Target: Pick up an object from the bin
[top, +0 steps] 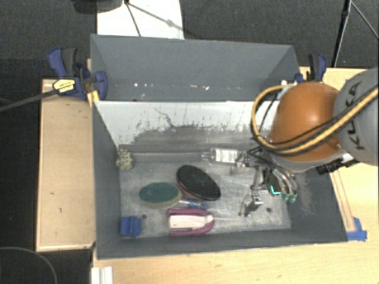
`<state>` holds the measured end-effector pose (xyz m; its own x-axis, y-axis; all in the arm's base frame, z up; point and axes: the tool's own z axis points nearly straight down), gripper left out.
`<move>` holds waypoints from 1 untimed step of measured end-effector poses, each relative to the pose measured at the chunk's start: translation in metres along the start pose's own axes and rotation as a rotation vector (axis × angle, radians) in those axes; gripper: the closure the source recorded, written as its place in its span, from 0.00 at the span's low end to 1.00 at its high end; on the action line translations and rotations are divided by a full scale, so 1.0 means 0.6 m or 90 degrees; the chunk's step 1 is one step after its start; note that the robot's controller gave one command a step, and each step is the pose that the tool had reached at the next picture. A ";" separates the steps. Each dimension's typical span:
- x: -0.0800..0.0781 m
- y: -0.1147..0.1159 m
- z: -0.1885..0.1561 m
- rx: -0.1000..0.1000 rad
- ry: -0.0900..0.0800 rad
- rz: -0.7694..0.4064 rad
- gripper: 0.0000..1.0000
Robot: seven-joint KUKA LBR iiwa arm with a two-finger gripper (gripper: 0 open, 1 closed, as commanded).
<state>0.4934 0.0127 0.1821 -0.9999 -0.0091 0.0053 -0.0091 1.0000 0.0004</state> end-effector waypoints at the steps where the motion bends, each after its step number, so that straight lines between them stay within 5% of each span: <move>1: -0.124 0.120 0.182 0.001 -0.006 -0.020 0.00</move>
Offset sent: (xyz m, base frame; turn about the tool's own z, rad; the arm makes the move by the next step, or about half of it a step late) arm 0.0703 0.0720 -0.1121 -0.0272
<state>0.5666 0.0852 0.0724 -0.9992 -0.0402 -0.0038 -0.0402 0.9992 -0.0014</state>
